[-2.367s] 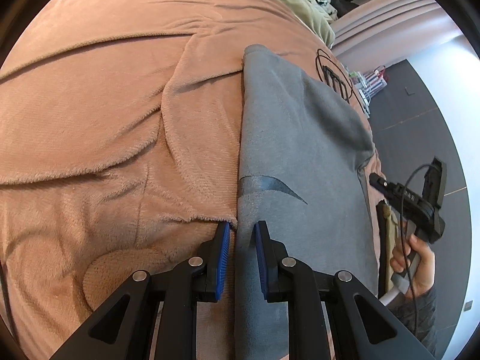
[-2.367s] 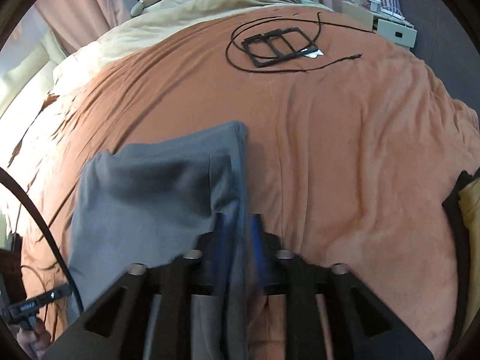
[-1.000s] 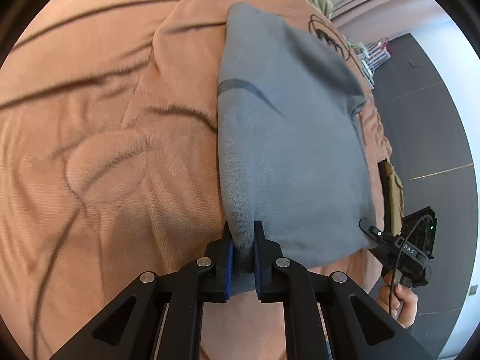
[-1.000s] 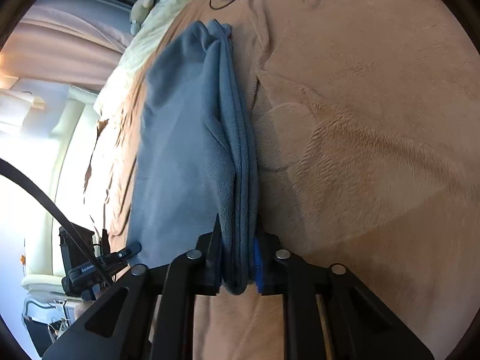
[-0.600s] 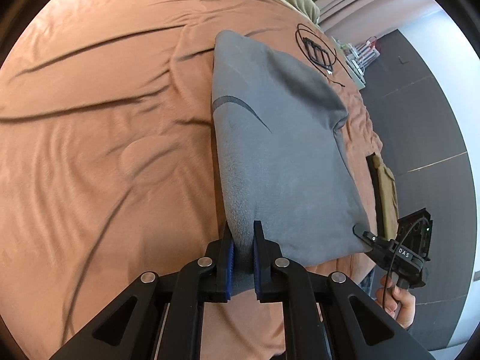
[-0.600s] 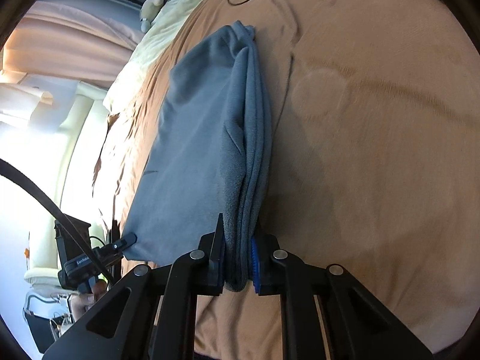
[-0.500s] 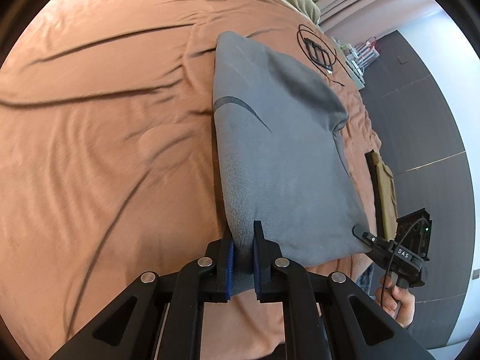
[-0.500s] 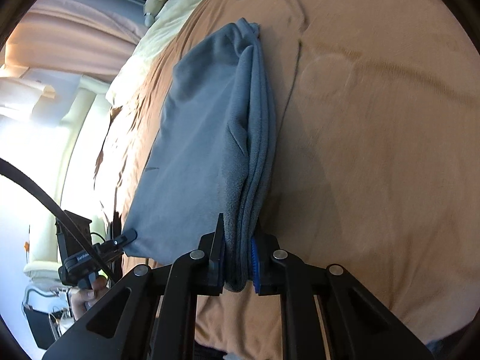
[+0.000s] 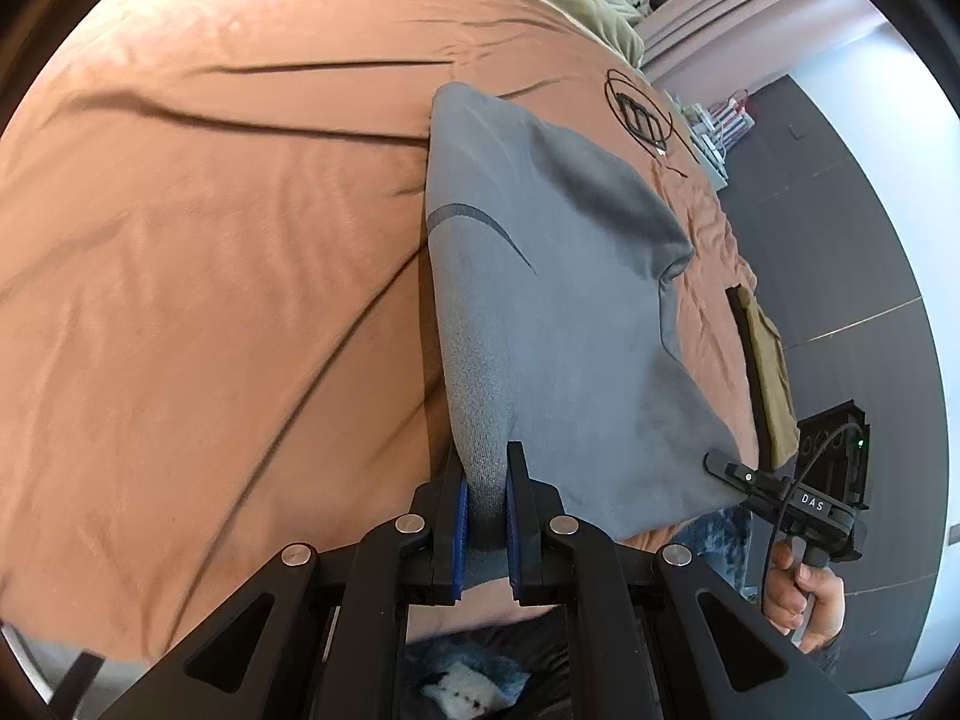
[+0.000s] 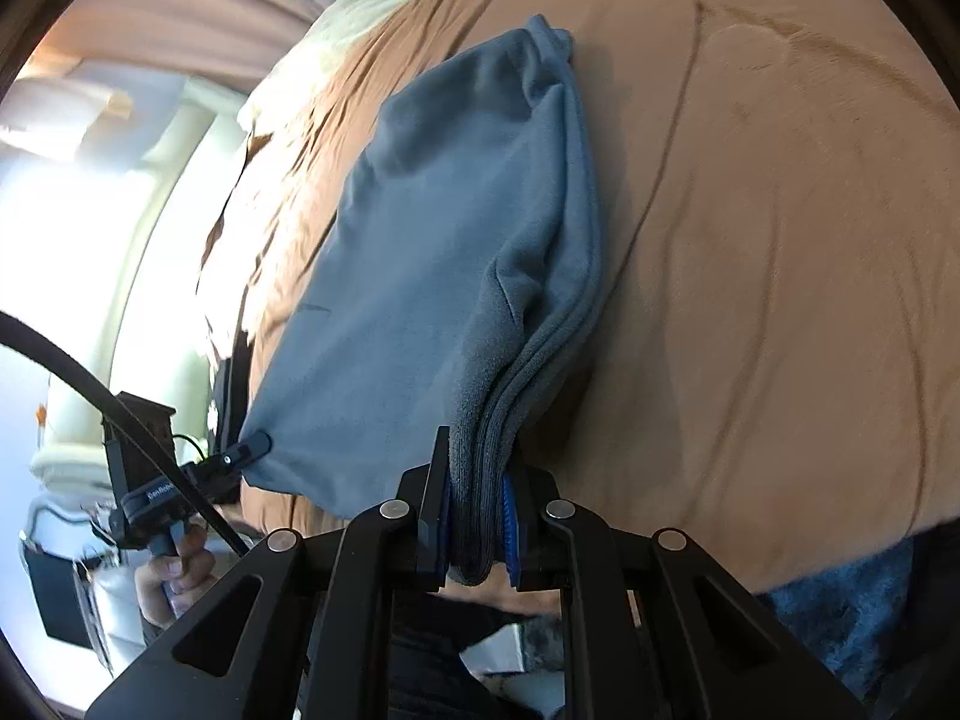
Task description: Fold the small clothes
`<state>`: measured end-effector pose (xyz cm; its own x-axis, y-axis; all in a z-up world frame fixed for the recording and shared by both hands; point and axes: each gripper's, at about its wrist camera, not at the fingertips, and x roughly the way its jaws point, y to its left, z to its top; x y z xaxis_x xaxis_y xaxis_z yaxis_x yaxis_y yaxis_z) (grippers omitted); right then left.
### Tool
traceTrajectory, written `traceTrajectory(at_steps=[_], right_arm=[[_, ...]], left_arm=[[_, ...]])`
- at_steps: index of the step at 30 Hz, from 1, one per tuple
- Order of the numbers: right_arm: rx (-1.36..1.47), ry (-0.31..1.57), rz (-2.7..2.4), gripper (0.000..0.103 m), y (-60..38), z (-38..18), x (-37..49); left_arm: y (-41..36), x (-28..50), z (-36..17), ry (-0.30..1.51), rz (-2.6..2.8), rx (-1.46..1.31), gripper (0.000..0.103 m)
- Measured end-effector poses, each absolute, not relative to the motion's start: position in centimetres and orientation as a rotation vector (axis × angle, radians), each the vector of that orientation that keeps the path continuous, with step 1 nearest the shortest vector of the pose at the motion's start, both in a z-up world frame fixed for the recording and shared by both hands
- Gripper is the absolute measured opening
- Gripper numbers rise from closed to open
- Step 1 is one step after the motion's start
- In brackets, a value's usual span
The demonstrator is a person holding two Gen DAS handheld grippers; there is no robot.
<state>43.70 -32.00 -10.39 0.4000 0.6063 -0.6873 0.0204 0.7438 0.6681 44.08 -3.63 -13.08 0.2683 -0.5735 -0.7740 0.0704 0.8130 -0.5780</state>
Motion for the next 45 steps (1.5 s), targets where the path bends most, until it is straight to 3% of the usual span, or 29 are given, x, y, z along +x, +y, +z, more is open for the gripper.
traceTrajectory(at_steps=[16,17,19,20,21,24,45], right_arm=[[0.581,1.145,0.353,0.014,-29.4,-9.9,42.7],[0.628,1.133,0.336,0.02,-30.3,-9.9,42.3],[0.663,1.09,0.294,0.044,-31.7,-9.2,41.7],[0.661,1.067,0.273,0.06,-32.1,-8.7,41.5],[0.66,1.037,0.254,0.065,-32.6,-8.1,41.5],[0.672,0.973,0.258,0.066,-33.3,-6.4,42.2],[0.739,0.871,0.421,0.066,-34.2,-10.2,57.2]], left_arm=[[-0.1,40.2,-15.2,1.242,-0.388,-0.541,0.014],[0.0,40.4,-14.8,1.23,-0.378,-0.528,0.015],[0.2,40.4,-14.1,1.201,-0.377,-0.512,0.025],[0.5,40.5,-13.5,1.175,-0.377,-0.509,0.036],[0.7,40.5,-13.1,1.16,-0.374,-0.506,0.047],[1.4,40.9,-11.7,1.109,-0.35,-0.48,0.056],[-0.7,50.7,-10.0,1.049,-0.273,-0.463,0.057]])
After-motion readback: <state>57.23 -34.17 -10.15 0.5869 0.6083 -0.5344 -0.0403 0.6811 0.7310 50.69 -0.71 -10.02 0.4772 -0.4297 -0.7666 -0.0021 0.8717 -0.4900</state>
